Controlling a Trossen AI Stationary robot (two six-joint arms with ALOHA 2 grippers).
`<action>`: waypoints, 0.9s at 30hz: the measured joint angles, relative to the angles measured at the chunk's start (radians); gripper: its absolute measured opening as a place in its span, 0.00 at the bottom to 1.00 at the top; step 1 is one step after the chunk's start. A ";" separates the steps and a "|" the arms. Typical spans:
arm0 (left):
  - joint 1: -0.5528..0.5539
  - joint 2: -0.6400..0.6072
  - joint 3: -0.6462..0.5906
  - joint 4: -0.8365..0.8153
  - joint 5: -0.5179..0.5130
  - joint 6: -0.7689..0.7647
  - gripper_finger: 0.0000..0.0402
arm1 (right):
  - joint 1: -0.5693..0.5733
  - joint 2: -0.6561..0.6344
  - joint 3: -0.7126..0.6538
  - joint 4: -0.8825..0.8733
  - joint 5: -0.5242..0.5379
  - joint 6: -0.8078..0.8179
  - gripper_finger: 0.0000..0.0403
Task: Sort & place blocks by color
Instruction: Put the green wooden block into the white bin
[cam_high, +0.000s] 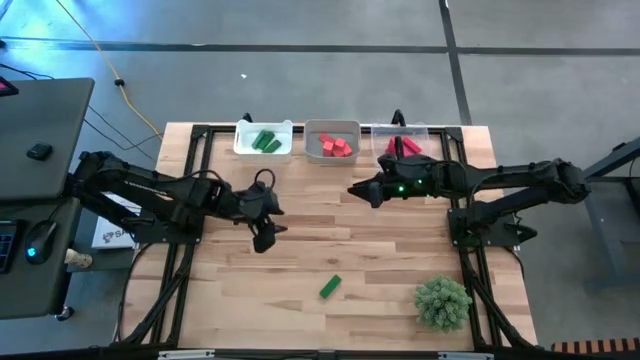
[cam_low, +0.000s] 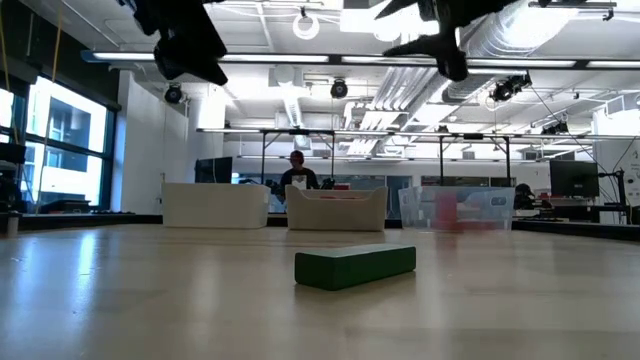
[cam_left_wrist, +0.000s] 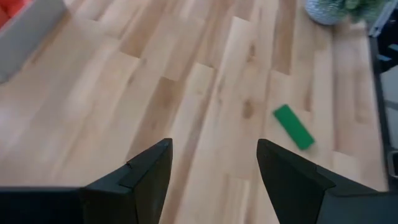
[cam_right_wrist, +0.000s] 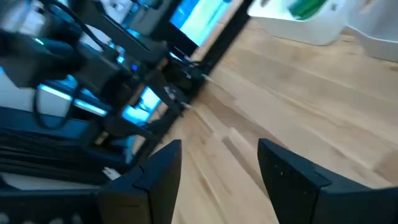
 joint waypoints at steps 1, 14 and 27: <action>-0.012 0.000 0.000 0.000 0.000 -0.019 0.56 | 0.009 0.000 0.000 0.016 0.006 0.008 0.50; -0.162 0.000 0.000 0.001 0.000 -0.308 0.56 | 0.134 0.000 0.000 0.254 0.014 -0.201 0.50; -0.183 0.000 0.000 0.001 -0.002 -0.611 0.56 | 0.243 0.001 0.000 0.375 0.029 -0.539 0.50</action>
